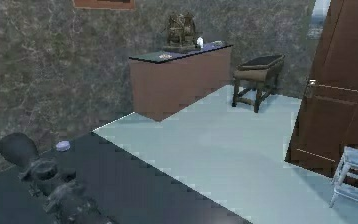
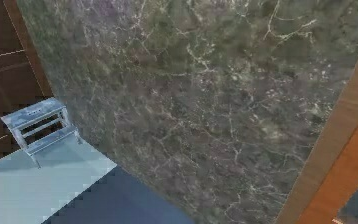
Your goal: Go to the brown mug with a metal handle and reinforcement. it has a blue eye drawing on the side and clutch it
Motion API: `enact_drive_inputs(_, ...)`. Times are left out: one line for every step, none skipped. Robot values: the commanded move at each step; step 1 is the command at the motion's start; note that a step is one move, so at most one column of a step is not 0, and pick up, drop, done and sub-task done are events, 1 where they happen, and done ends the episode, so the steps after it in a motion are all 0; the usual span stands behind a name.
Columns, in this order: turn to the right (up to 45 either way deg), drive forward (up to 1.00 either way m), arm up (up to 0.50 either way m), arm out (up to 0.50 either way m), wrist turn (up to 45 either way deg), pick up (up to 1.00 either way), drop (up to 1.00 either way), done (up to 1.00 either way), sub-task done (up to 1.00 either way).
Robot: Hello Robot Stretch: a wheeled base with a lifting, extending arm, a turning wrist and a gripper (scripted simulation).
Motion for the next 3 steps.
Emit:
enact_drive_inputs(15.0,0.00,0.00,0.00,0.0,0.00,0.00,0.00,0.00)
enact_drive_inputs(0.0,1.00,0.00,0.00,0.0,0.00,0.00,0.00,0.00)
enact_drive_inputs(3.0,0.00,0.00,0.00,0.0,0.00,0.00,0.00,0.00)
